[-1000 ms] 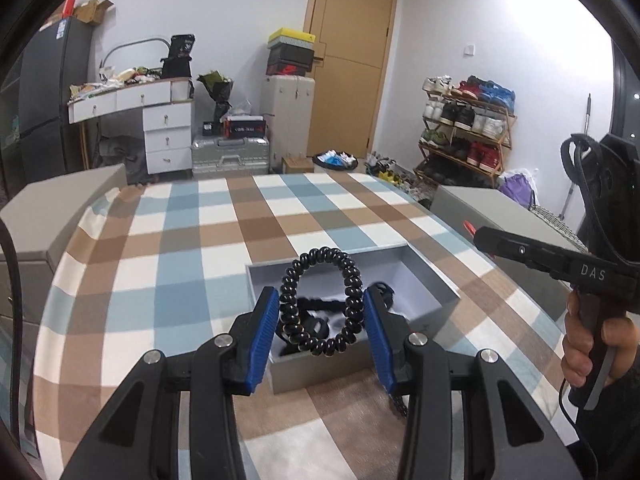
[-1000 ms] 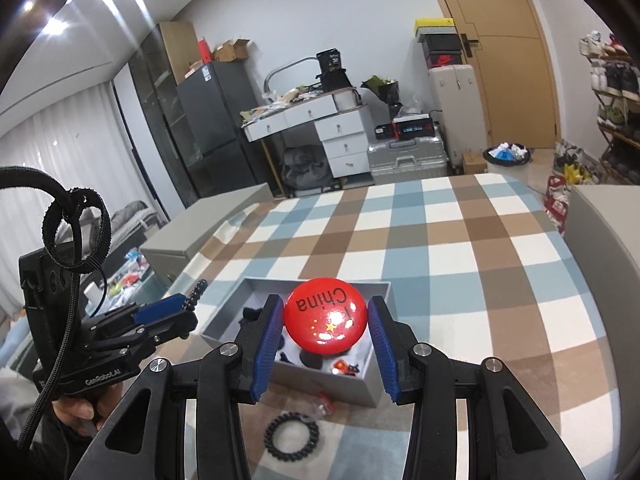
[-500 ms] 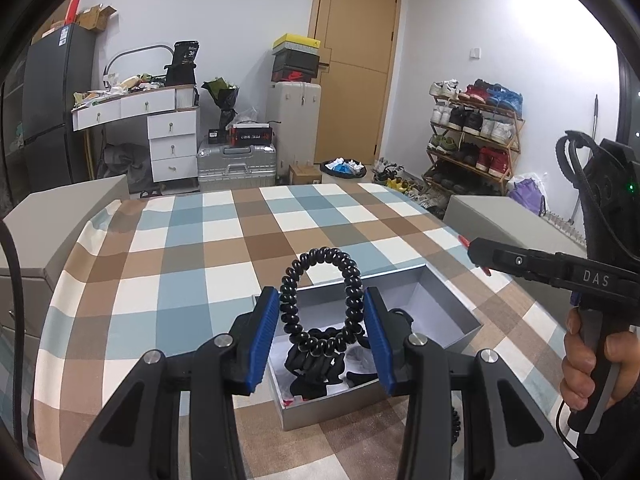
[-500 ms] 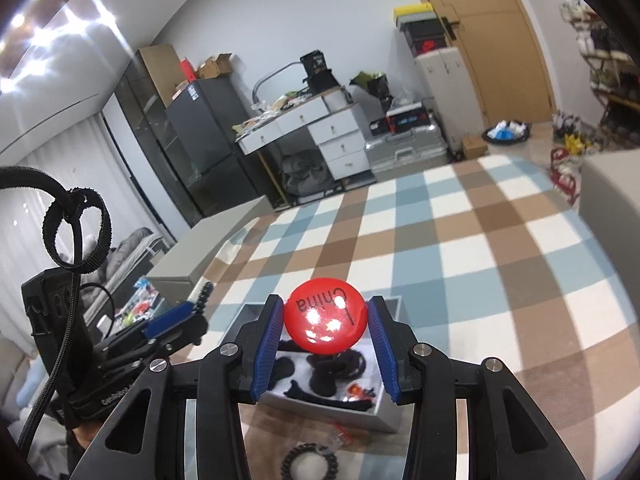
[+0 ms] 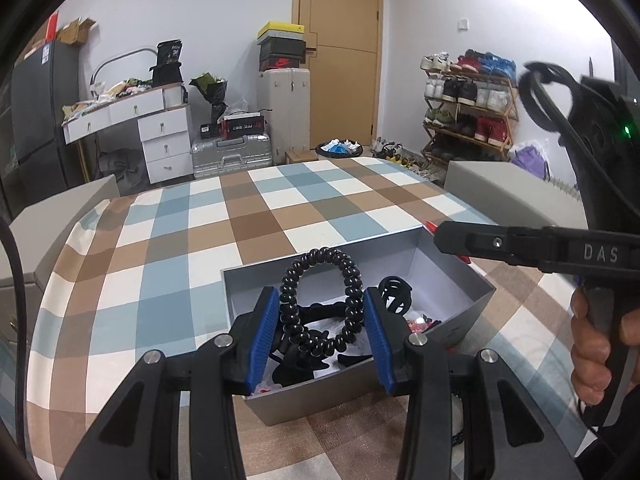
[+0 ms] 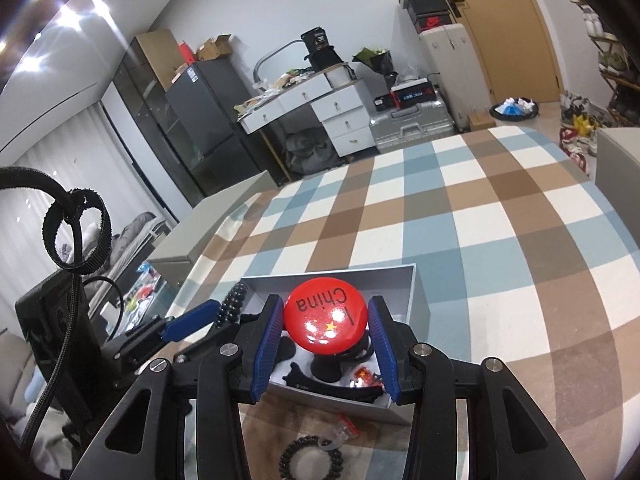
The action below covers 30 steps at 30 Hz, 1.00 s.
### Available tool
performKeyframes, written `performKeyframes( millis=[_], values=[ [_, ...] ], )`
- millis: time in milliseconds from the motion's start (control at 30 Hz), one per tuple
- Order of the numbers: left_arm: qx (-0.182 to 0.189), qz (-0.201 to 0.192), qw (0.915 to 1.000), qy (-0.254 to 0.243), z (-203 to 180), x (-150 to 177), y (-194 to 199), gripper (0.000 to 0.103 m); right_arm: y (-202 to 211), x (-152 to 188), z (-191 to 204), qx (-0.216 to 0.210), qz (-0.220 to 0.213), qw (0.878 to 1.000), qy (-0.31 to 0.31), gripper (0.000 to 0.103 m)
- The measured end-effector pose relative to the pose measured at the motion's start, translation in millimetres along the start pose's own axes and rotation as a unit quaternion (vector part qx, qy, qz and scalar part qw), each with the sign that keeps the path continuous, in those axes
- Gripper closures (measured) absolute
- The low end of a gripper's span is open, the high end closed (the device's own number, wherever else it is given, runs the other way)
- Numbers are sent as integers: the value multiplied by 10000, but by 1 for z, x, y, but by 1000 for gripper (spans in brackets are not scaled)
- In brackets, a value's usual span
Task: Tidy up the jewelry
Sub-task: 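Carry the red badge with right while left carries the coiled bracelet, both releasing into the box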
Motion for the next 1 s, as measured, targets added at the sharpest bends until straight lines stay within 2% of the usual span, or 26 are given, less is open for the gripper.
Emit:
performKeyframes(
  millis=[267,833,1000],
  values=[
    [-84,6,9999,-72,-2,3,-2,66,-5,4,0,6,113,9999,37,60],
    [72,55,9999,63,-3,3,-4,65,-4,3,1,99,136,9997,153,59],
    [51,89,9999,40,-6,3,-5,58,0,1,-1,100,104,9998,155,58]
  ],
)
Point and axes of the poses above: each gripper's, at about its wrist camera, not at the fingertips, and y roughly against the way its jaws point, z to its left, x to its underside, the point moved 5 cm from there along -y, roughly the way its jaws point, and after that the axes turned 8 degrees about -x, right-handed, at the moved point
